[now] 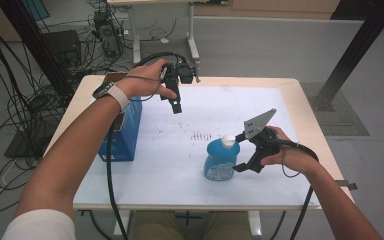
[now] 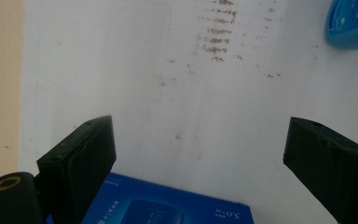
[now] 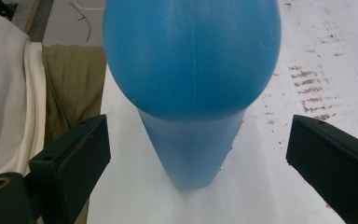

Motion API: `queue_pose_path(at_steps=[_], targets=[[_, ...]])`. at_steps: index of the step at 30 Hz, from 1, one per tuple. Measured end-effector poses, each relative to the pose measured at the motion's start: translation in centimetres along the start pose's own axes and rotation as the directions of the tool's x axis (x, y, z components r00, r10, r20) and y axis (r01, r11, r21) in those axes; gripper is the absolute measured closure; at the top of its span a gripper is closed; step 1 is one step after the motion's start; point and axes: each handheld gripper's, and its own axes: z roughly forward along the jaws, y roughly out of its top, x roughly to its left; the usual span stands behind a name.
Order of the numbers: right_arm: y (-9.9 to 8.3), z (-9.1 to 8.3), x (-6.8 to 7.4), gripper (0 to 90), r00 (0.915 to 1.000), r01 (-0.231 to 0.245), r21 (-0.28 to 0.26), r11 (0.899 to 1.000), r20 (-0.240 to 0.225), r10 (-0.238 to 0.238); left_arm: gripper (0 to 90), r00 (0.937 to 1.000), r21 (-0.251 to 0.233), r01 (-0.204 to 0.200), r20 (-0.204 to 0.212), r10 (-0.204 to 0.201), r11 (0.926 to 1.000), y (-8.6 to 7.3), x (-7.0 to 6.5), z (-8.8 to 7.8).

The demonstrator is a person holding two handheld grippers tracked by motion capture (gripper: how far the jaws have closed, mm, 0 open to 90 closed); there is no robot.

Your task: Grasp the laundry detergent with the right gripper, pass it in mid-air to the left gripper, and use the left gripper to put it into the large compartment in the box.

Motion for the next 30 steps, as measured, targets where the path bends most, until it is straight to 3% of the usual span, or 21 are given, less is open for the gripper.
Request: queue_pose_path(at_steps=[30], targets=[[-0.5, 1.7, 0.0, 6.7, 1.0, -0.003, -0.062, 0.998, 0.008, 0.003, 9.6, 1.0, 0.002, -0.003, 0.004, 0.003, 1.0, 0.1, 0.0, 0.2]])
